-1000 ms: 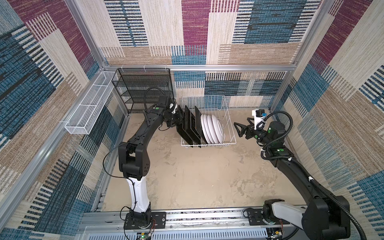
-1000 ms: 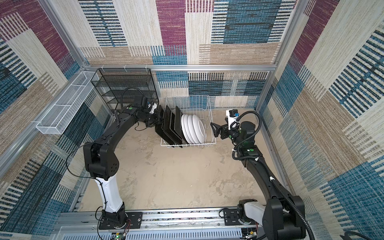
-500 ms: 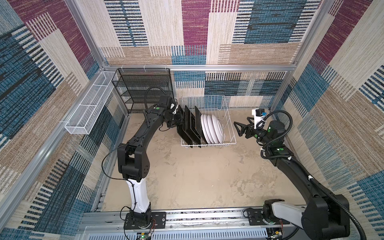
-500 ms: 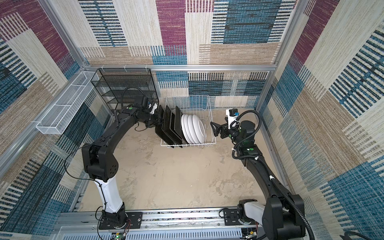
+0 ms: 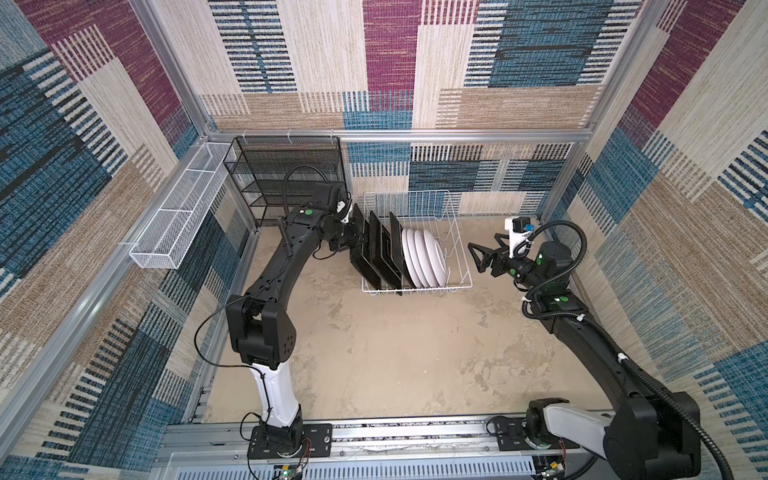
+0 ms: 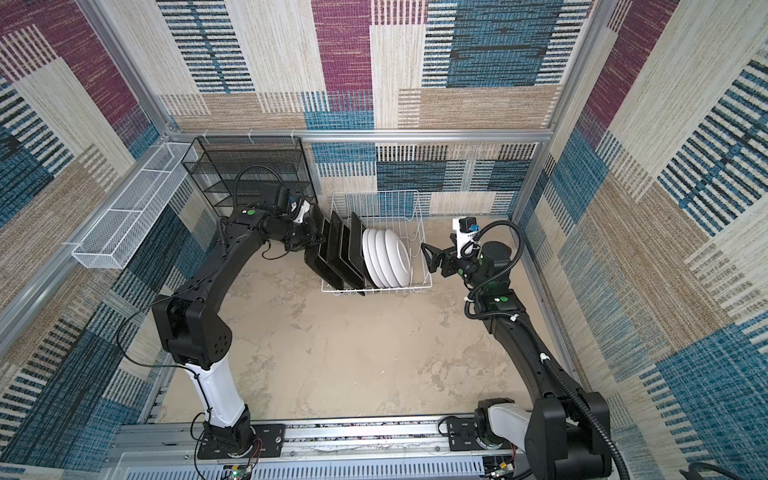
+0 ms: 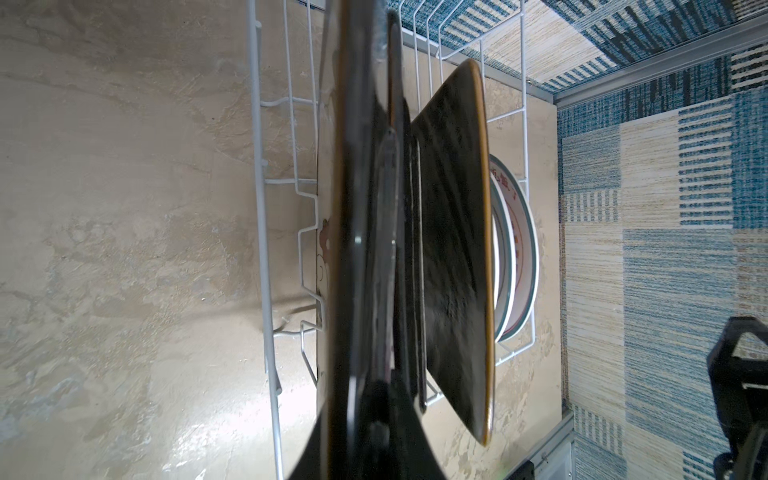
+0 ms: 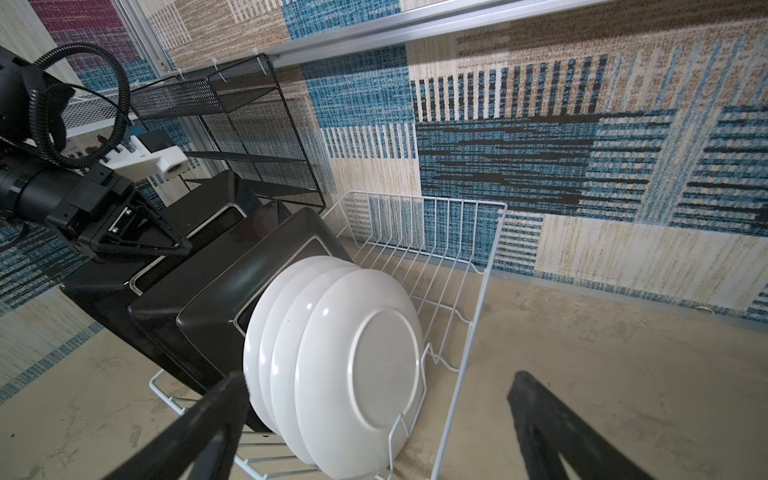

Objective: Unload the plates from the dish rack

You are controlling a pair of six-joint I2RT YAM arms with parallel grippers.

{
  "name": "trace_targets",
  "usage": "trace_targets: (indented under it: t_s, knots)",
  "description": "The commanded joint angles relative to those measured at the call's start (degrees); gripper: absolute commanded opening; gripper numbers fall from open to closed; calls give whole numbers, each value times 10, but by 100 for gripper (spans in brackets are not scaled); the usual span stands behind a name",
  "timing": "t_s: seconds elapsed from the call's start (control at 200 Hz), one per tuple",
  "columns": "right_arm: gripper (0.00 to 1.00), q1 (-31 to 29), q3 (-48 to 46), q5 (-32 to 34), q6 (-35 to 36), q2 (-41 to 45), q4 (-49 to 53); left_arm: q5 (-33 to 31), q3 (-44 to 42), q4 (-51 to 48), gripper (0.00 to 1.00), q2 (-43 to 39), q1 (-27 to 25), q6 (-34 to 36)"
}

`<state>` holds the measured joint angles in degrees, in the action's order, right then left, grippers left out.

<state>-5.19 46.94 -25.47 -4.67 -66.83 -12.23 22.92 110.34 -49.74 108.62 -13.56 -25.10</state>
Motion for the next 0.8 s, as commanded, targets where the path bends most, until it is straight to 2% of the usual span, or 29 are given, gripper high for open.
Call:
trace_targets:
  t_s: [0.0, 0.531, 0.796]
  knots:
    - [100, -2, -1, 0, -4, 2, -13, -16, 15, -8, 0, -19, 3, 31]
    - [100, -3, -4, -5, -7, 3, -15, -25, 29, -15, 0, -68, 7, 27]
    - [100, -3, 10, -18, -16, -9, -13, -30, 62, -31, 0, -80, 8, 37]
